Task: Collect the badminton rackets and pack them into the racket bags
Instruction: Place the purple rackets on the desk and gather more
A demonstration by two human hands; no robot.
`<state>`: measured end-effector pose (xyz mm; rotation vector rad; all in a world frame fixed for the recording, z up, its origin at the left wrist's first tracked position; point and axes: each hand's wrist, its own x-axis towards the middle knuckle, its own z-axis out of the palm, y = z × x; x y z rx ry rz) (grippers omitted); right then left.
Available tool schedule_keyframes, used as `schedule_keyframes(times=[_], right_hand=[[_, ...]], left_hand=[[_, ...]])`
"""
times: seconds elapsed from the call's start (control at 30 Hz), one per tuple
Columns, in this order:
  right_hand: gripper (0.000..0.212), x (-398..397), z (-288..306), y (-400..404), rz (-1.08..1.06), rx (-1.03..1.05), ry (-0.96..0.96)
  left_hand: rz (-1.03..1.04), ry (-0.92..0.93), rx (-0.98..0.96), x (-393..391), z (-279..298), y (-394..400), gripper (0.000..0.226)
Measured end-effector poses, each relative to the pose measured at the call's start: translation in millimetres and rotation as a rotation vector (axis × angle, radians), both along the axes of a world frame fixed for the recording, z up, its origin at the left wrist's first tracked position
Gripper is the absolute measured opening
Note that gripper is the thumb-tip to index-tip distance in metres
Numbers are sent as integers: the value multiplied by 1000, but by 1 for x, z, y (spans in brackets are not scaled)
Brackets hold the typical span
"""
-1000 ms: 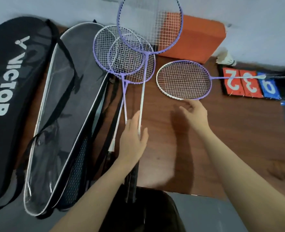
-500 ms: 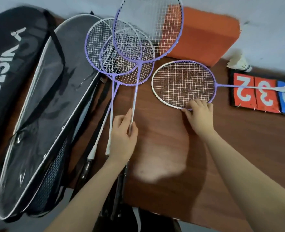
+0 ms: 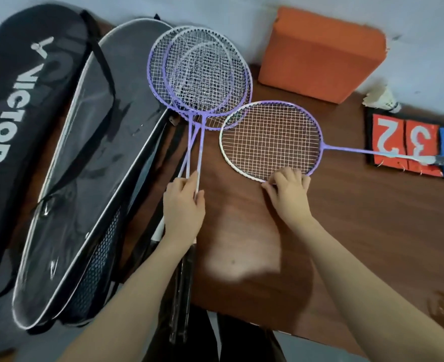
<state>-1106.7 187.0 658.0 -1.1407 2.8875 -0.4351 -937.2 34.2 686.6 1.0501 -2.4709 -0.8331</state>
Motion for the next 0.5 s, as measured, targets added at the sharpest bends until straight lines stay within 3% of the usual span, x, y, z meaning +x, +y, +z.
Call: schedule_keyframes(times=[0.13,0.3,0.4,0.5], right_hand=[[13,26,-4,-16,65,-41,-52],[19,12,4,-3,-103,-140,-157],[30,-20,14,17,-201,-152,-142],[42,-62,17,40,-322,-106,-149]], left_hand=[[-41,-26,-103,3,-7,-6,41],[-146,-33,-244,-10,4,5,45],[-277,-34,-192,-42,13,26,44],[-372,-167,-89,-82,10,51,50]])
